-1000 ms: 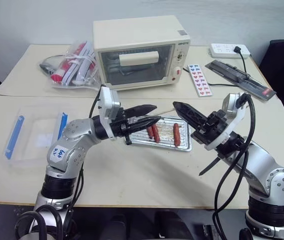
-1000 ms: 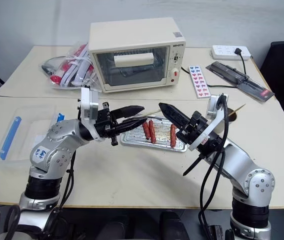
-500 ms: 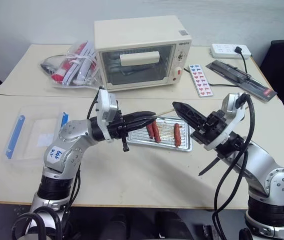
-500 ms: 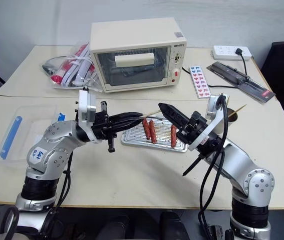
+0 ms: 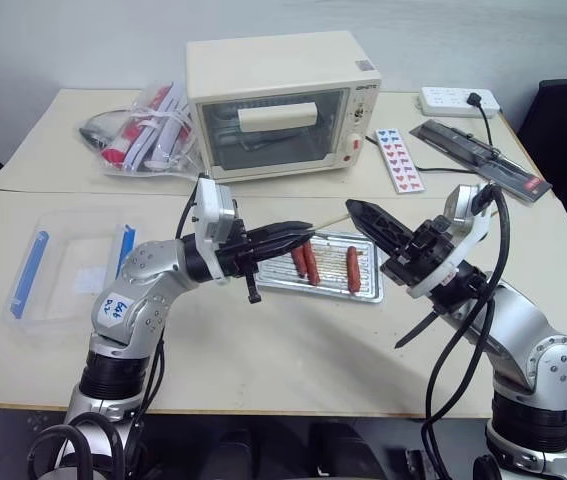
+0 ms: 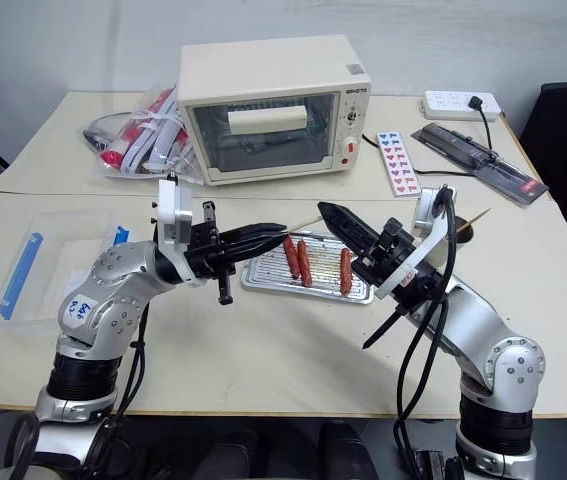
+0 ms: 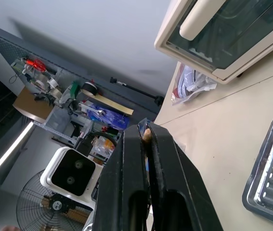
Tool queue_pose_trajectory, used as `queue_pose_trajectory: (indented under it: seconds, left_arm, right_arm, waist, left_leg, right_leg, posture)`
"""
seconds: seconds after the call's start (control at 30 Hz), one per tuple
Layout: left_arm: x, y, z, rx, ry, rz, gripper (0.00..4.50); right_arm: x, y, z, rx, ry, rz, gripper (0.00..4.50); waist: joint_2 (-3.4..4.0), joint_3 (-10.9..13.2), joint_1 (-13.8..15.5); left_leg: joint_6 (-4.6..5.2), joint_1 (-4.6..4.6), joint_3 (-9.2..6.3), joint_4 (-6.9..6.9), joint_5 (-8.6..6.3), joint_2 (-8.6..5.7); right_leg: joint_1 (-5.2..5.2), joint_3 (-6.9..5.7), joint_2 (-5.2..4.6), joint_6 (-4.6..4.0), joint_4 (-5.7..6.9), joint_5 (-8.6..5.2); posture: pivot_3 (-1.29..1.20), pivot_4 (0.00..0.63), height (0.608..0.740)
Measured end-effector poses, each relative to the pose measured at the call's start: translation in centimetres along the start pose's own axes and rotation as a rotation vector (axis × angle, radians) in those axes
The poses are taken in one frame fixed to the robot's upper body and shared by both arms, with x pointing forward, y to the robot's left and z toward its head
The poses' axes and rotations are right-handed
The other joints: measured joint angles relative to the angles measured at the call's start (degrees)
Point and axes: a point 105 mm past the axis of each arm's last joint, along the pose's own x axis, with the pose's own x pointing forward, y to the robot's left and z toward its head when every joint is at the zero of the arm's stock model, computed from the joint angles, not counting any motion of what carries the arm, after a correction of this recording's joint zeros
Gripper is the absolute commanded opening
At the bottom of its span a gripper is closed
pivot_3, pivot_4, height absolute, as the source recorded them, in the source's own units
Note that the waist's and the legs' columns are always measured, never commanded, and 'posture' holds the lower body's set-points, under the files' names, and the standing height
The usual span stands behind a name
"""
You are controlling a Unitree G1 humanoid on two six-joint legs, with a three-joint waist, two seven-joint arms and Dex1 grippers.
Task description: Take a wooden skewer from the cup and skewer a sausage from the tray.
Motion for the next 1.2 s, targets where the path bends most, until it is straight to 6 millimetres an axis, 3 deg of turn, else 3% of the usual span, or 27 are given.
queue_pose_trajectory:
  seconds: [0.13, 0.33, 0.5, 0.6, 0.7, 0.73, 0.83, 1.2]
  left_arm:
    - [-0.2, 0.4, 0.0, 0.003, 0.007, 0.03, 0.0]
    - [-1.0, 1.1, -0.1, 0.017, 0.066, 0.053, 0.0]
    - [-3.8, 2.2, 0.5, 0.058, 0.17, 0.087, 0.0]
    - [-6.8, 2.1, 0.1, 0.038, 0.279, 0.097, 0.0]
    - [-8.1, 1.9, 0.2, 0.028, 0.324, 0.094, 0.0]
    - [-8.4, 1.8, 0.4, 0.026, 0.326, 0.095, 0.0]
    - [-8.5, 1.6, 0.7, 0.03, 0.338, 0.089, 0.0]
    - [-7.8, 1.4, 1.5, 0.055, 0.339, 0.039, 0.0]
  right_arm:
    - [0.0, 0.1, 0.0, 0.001, -0.001, 0.003, 1.32]
    - [-1.2, -1.1, 0.8, -0.162, 0.087, -0.161, 1.32]
    - [-2.7, -4.8, 1.6, -0.529, 0.207, -0.482, 1.32]
    - [-2.6, -7.1, 0.7, -0.852, 0.337, -0.638, 1.32]
    - [-2.0, -8.0, 0.7, -1.048, 0.349, -0.711, 1.32]
    - [-2.0, -8.4, 0.7, -1.088, 0.343, -0.744, 1.66]
    - [-2.1, -9.5, -0.4, -1.136, 0.376, -0.777, 2.25]
    - [-1.3, -11.0, -2.7, -1.081, 0.409, -0.789, 2.25]
  waist:
    - [0.0, 0.0, 0.0]
    - [0.0, 0.0, 0.1]
    - [0.0, 0.0, -0.1]
    - [0.02, 0.0, -0.6]
    - [0.02, 0.0, -0.4]
    - [0.02, 0.0, -0.1]
    - [0.02, 0.0, 0.3]
    - [0.02, 0.0, -0.1]
  left_leg:
    - [0.0, 0.0, 0.0, 0.0, 0.0, 0.0]
    - [0.01, -0.01, 0.0, 0.01, -0.01, -0.01]
    - [0.0, 0.01, 0.01, -0.06, 0.0, 0.01]
    - [-0.04, -0.01, 0.03, -0.12, 0.02, 0.01]
    - [-0.06, -0.04, 0.0, -0.13, 0.03, 0.01]
    - [-0.06, -0.05, 0.0, -0.13, 0.03, 0.0]
    - [-0.06, -0.08, -0.02, -0.12, 0.03, -0.03]
    - [-0.08, -0.07, 0.01, -0.16, 0.04, -0.03]
  right_leg:
    - [0.0, 0.01, 0.0, 0.0, 0.0, 0.0]
    - [0.0, 0.0, -0.02, 0.0, -0.05, 0.0]
    - [-0.01, 0.02, 0.01, -0.01, -0.11, 0.0]
    - [-0.1, 0.06, 0.01, -0.02, -0.11, -0.01]
    - [-0.13, 0.04, 0.0, -0.02, -0.15, -0.01]
    - [-0.12, 0.03, -0.01, -0.02, -0.18, -0.01]
    - [-0.12, 0.02, -0.04, -0.02, -0.21, -0.01]
    - [-0.19, 0.04, -0.01, -0.02, -0.08, -0.01]
  posture:
    - [0.0, 0.15, 0.74]
    - [0.0, 0.15, 0.74]
    - [0.0, 0.15, 0.74]
    - [0.0, 0.15, 0.74]
    - [0.0, 0.15, 0.74]
    - [0.0, 0.15, 0.74]
    - [0.0, 0.15, 0.74]
    - [0.0, 0.15, 0.74]
